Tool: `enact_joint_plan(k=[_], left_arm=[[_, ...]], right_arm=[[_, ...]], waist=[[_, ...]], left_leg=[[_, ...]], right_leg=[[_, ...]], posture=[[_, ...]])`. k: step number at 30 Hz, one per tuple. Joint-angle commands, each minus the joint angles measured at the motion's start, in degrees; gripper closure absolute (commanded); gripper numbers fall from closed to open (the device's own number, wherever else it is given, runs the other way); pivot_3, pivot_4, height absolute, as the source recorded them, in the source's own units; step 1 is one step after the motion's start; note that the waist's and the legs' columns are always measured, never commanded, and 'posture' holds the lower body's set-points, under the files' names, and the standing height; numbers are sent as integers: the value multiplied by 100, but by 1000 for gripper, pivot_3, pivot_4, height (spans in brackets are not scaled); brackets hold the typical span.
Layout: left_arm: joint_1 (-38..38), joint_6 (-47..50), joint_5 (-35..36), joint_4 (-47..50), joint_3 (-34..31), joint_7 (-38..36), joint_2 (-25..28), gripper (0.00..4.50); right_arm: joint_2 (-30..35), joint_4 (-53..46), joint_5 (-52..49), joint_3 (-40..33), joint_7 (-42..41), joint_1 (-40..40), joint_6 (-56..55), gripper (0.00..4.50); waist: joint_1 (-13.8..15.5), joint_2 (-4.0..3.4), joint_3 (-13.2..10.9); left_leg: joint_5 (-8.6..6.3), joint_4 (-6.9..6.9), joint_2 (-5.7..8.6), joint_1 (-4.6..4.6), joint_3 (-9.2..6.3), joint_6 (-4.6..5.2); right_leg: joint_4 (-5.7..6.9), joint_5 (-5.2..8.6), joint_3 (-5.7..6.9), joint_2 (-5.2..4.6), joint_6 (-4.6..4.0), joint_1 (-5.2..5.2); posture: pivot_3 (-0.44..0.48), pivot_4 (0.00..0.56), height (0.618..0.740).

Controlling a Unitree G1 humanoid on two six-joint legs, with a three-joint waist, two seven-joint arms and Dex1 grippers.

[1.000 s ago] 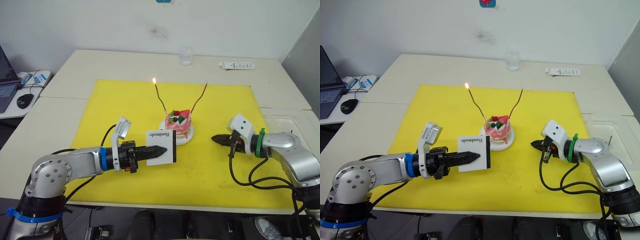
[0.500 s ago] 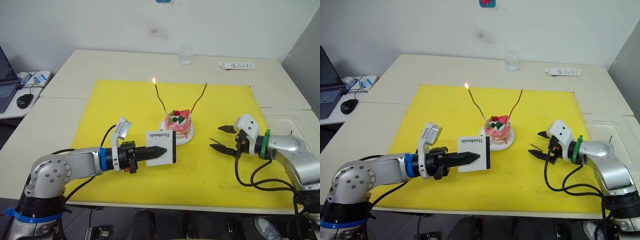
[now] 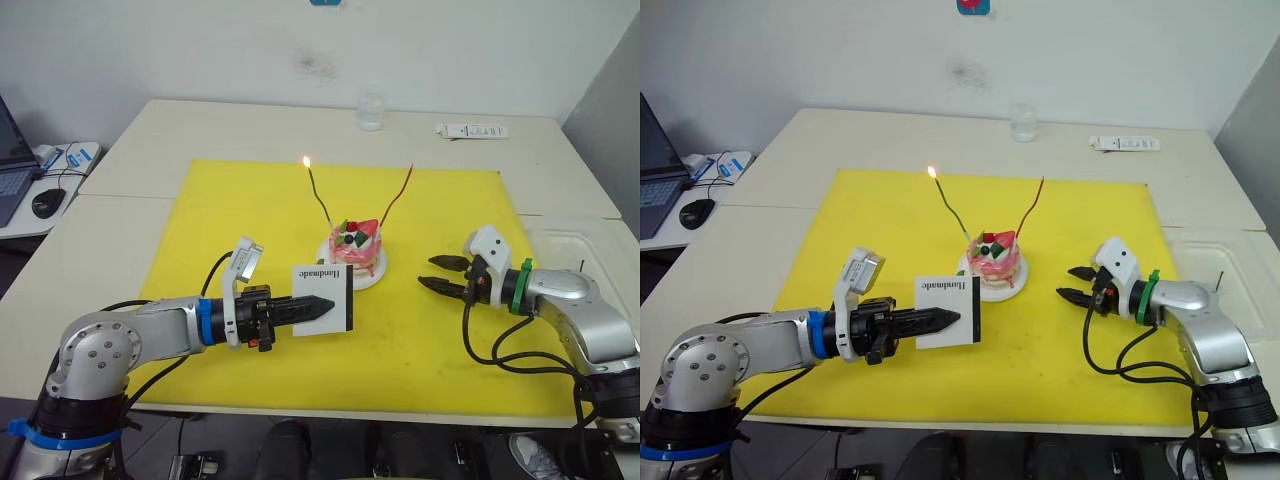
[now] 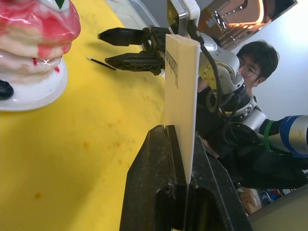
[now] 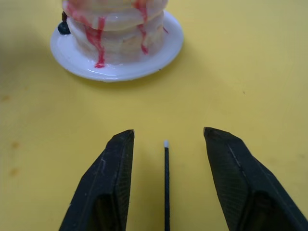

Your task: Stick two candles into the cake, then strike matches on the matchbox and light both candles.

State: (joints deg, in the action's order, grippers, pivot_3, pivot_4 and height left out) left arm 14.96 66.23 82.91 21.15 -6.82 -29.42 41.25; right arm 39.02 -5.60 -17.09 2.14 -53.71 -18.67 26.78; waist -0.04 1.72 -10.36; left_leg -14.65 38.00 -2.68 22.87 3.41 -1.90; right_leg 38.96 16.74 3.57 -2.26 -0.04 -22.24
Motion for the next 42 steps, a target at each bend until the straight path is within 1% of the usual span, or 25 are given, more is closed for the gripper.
enact_joint_plan(k=[1,8,15,18,22,42], left_arm=[[7,-33,138,181,-54,-38,-11,4500],[-54,-29,217,235,-83,15,14,4500],[-14,-20,238,214,-55,-1,36,4500],[10,-17,241,214,-40,-5,36,4500],[11,-11,241,219,-40,-10,46,4500],[-23,-22,242,244,-53,1,56,4500]], right_arm=[[-77,190,-30,-120,-16,62,-332,1970],[-147,703,286,-76,131,197,-918,1970],[-374,805,83,-151,59,177,-924,1970],[-418,886,136,-111,38,158,-1031,2580],[-402,906,300,-12,114,119,-1069,3922],[-467,939,364,127,121,159,-1065,3922]], waist=[[-1,0,0],[-2,0,0],[-3,0,0],[-3,0,0],[-3,0,0],[-5,0,0]], left_leg=[[0,1,1,1,1,1],[0,1,-1,-2,1,1],[1,2,-2,-4,0,-1],[1,2,-2,-4,0,-1],[1,2,-2,-4,0,-1],[0,2,-2,-7,0,-1]], right_leg=[[0,0,-1,-1,0,0],[3,0,-1,0,0,0],[5,-1,0,1,-1,1],[4,-1,-1,1,-1,1],[5,-1,0,1,-1,1],[5,-1,-1,1,-1,3]], posture=[[0,150,740],[0,150,740],[0,150,740],[0,150,740],[0,150,740],[0,150,740]])
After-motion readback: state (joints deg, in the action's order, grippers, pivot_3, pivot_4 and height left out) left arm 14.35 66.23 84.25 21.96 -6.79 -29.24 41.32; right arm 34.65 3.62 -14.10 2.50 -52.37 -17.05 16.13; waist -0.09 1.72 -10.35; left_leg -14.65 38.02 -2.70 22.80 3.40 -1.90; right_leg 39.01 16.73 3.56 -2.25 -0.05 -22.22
